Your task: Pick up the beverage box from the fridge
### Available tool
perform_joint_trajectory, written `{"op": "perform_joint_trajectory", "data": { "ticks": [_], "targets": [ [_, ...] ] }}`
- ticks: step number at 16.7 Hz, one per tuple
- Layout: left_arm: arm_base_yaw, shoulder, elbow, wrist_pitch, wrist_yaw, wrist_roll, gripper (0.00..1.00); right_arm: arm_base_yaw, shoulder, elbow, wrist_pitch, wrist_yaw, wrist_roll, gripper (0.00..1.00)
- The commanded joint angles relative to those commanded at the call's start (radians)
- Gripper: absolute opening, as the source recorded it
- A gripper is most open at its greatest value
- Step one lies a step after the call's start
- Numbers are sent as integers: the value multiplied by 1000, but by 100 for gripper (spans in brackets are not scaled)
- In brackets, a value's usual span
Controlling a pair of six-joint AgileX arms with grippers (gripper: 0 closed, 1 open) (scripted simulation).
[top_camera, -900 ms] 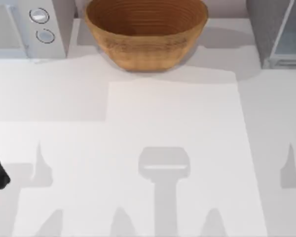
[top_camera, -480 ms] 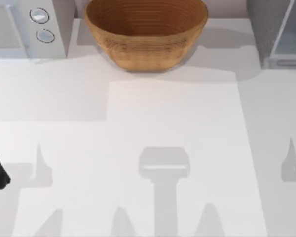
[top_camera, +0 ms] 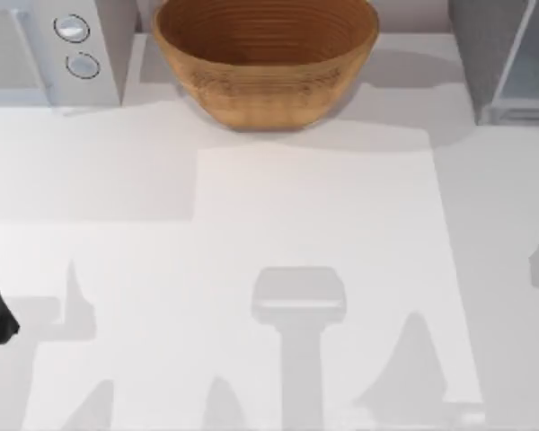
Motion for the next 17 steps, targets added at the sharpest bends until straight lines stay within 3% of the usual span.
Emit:
{"op": "perform_joint_trajectory", "data": {
  "ticks": [10,17],
  "targets": [
    [0,0,0,0,0,0,100,-229,794,76,701,-227,13,100],
    [0,0,0,0,0,0,100,-267,915,96,824,-264,14,100]
  ]
}}
